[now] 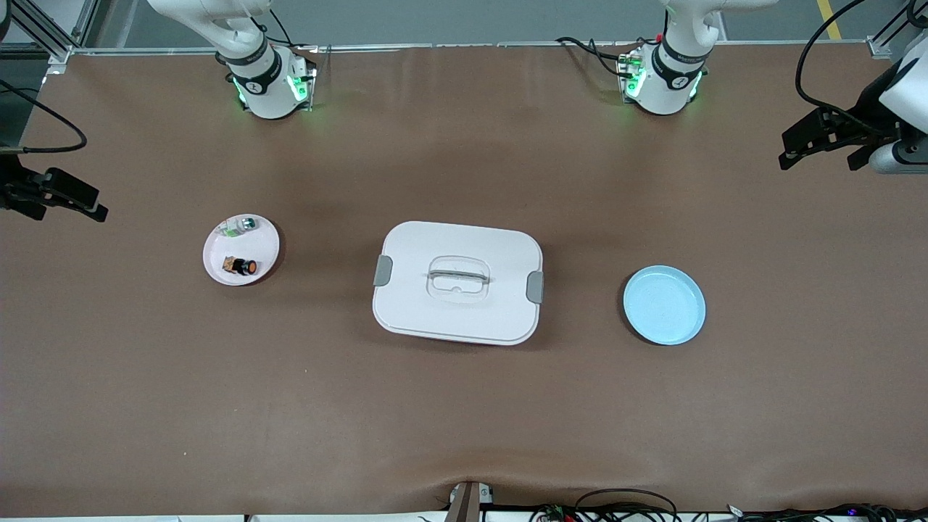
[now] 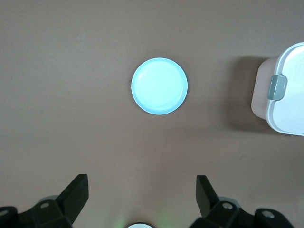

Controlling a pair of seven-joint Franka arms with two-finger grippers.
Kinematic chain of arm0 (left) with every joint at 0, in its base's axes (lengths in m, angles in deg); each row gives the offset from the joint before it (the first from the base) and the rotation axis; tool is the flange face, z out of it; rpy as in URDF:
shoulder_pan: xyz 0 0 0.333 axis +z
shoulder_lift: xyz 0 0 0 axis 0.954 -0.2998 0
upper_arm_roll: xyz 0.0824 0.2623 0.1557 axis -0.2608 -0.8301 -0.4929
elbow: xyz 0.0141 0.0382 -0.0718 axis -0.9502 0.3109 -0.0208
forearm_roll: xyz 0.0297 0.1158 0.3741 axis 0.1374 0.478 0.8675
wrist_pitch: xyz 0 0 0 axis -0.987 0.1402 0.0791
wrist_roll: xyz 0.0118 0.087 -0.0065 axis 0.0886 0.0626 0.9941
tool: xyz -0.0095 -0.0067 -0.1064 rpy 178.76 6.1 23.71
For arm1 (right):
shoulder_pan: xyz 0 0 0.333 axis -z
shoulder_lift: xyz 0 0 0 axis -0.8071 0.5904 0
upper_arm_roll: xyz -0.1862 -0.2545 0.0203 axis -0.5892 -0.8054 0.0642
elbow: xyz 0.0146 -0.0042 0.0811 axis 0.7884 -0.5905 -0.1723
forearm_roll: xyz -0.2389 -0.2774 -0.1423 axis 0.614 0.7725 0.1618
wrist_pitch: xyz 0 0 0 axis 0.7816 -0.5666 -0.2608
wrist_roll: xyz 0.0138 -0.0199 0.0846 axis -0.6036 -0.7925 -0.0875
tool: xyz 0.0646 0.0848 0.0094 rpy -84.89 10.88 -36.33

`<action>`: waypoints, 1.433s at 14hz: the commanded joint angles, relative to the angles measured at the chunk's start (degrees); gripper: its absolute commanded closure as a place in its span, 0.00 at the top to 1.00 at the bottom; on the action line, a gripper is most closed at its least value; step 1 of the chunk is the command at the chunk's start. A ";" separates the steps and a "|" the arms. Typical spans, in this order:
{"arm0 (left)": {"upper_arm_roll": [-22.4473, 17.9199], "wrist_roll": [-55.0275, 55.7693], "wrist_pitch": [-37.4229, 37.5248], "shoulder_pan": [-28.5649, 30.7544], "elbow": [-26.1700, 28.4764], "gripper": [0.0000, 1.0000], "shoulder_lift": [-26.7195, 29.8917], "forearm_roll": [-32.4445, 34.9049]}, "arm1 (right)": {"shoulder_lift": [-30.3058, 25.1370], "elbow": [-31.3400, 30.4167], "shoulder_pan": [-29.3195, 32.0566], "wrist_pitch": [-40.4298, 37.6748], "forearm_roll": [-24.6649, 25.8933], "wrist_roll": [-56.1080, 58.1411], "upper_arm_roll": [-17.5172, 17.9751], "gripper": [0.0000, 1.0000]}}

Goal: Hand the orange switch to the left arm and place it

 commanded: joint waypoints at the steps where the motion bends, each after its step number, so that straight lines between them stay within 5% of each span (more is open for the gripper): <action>1: -0.08 0.16 0.81 0.29 -1.33 1.00 -0.52 0.82 | 1.35 0.35 0.00 -1.00 0.47 -0.30 0.03 1.00; 6: -0.08 0.16 -0.15 0.20 -1.33 1.00 -1.05 0.73 | 3.28 -5.09 -0.01 0.31 3.54 -0.65 -0.06 1.00; 12: -0.08 -0.98 -0.07 0.29 -0.98 1.00 -3.42 0.47 | 2.05 -26.52 1.75 21.21 3.11 -0.65 -0.15 1.00; 20: -0.17 -0.54 0.54 0.29 -1.07 1.00 -4.12 0.55 | 2.84 -45.44 1.14 45.56 -0.15 -0.74 0.02 1.00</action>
